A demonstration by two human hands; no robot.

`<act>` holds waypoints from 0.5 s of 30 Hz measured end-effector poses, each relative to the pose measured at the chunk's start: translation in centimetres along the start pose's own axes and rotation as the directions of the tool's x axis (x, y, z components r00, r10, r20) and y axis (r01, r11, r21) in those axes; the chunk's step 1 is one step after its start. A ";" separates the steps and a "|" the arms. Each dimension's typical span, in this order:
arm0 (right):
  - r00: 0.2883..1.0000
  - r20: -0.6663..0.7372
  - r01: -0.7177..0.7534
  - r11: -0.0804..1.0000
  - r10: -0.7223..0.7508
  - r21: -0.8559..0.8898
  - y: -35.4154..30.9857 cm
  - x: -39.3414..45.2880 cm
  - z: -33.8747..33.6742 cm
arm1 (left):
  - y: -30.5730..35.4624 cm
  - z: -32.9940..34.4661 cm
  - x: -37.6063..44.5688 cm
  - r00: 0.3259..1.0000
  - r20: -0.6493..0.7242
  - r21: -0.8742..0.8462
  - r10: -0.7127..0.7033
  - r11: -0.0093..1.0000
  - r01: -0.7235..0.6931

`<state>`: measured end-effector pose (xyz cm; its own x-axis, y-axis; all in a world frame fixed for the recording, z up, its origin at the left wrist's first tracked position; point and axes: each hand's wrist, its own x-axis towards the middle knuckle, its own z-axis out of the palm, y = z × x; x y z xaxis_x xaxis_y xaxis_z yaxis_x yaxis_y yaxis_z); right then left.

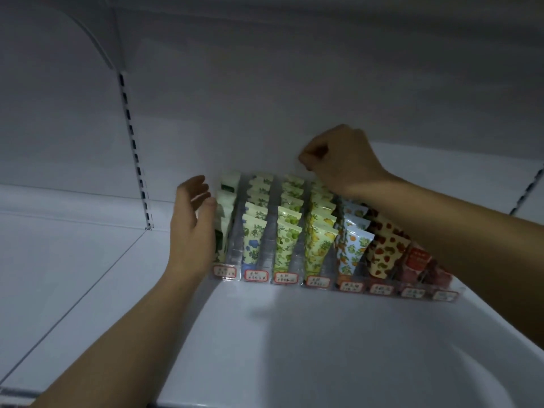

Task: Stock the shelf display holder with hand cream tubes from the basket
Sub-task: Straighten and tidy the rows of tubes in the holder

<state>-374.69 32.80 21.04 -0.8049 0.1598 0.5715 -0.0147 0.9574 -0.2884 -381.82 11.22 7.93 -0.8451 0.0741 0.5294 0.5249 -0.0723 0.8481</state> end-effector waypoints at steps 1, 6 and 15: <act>1.000 0.018 0.007 1.000 -0.007 0.001 -0.7 -0.6 0.0 | -0.2 0.1 0.1 0.997 0.027 -0.075 -0.075 0.994 0.077; 0.947 0.237 0.222 0.975 -0.217 0.007 -6.5 -4.7 0.9 | -0.1 0.7 -0.2 0.982 0.155 -0.210 -0.111 0.967 0.142; 0.957 0.249 0.203 0.956 -0.148 -0.210 -8.4 -6.5 4.6 | 0.2 -0.1 -0.1 0.947 0.307 -0.292 -0.089 0.939 0.183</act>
<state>-372.08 22.57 16.18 -0.9158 -0.0486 0.3987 -0.0524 0.9986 0.0015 -381.63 11.13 8.03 -0.8164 0.3824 0.4327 0.3087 -0.3443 0.8867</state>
